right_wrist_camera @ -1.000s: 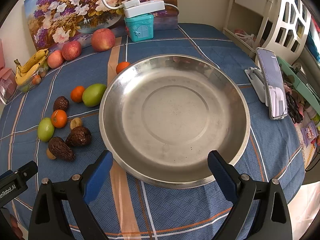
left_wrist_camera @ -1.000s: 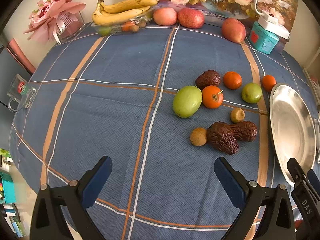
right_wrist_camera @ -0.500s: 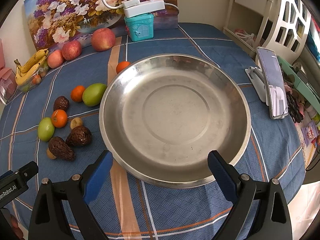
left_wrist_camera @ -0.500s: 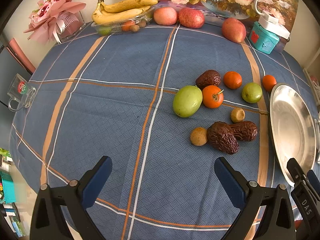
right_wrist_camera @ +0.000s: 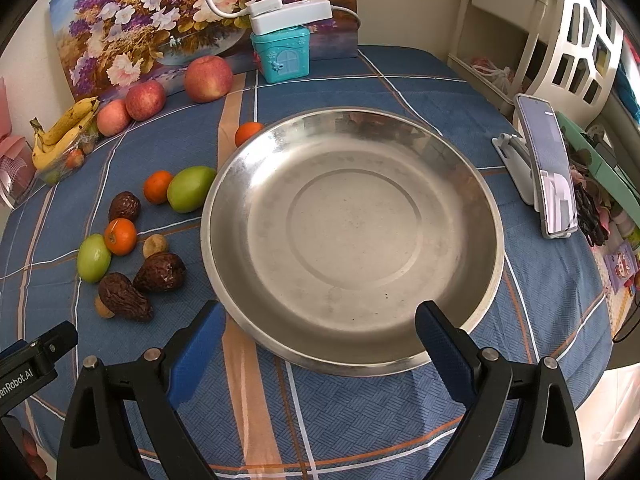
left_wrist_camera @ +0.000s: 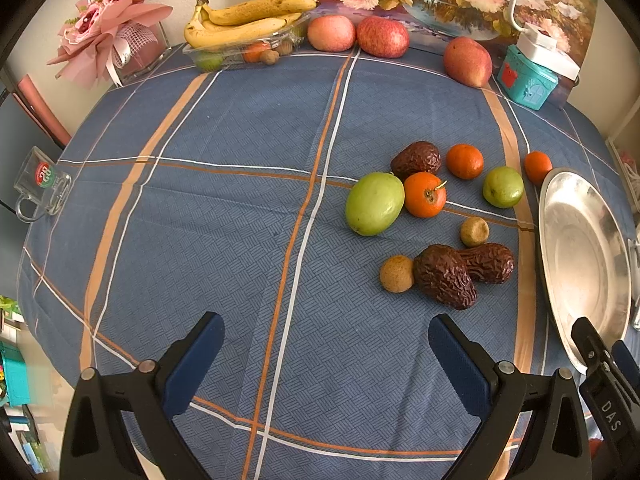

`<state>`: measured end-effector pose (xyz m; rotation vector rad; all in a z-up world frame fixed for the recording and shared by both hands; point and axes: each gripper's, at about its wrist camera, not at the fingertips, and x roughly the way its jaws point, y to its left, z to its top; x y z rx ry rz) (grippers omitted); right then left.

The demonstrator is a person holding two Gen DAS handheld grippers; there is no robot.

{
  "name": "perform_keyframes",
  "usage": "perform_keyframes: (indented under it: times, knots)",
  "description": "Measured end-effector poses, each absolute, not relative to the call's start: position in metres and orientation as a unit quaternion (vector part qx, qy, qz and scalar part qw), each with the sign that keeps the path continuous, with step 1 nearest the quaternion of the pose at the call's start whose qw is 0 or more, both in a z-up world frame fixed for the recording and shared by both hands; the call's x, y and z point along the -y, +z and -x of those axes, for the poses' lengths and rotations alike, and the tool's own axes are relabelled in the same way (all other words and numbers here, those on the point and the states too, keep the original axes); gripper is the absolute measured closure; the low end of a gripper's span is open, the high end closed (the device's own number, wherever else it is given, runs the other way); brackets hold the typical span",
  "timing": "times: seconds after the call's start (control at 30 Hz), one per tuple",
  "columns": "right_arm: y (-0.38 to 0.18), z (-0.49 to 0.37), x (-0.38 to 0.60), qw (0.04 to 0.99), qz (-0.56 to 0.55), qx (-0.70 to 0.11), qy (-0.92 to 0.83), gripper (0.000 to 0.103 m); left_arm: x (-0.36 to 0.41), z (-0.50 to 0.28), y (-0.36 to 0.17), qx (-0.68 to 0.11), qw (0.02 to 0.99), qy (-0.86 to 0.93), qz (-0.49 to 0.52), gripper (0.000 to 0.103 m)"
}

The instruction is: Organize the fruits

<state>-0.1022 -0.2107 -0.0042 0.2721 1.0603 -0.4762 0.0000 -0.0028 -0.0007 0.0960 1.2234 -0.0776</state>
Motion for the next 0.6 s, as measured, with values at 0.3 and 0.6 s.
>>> perform_keyframes:
  times: [0.3,0.6]
  knots:
    - [-0.0039,0.1032,0.2118,0.828,-0.133,-0.498,-0.222,0.007,0.0028,-0.0001,-0.0008,-0.574,0.817,-0.037,-0.045,0.000]
    - [-0.0032,0.1027,0.2114,0.830,-0.132,-0.495,-0.220,0.007,0.0037,-0.0007,0.0008,-0.567,0.821,-0.040,-0.046,0.000]
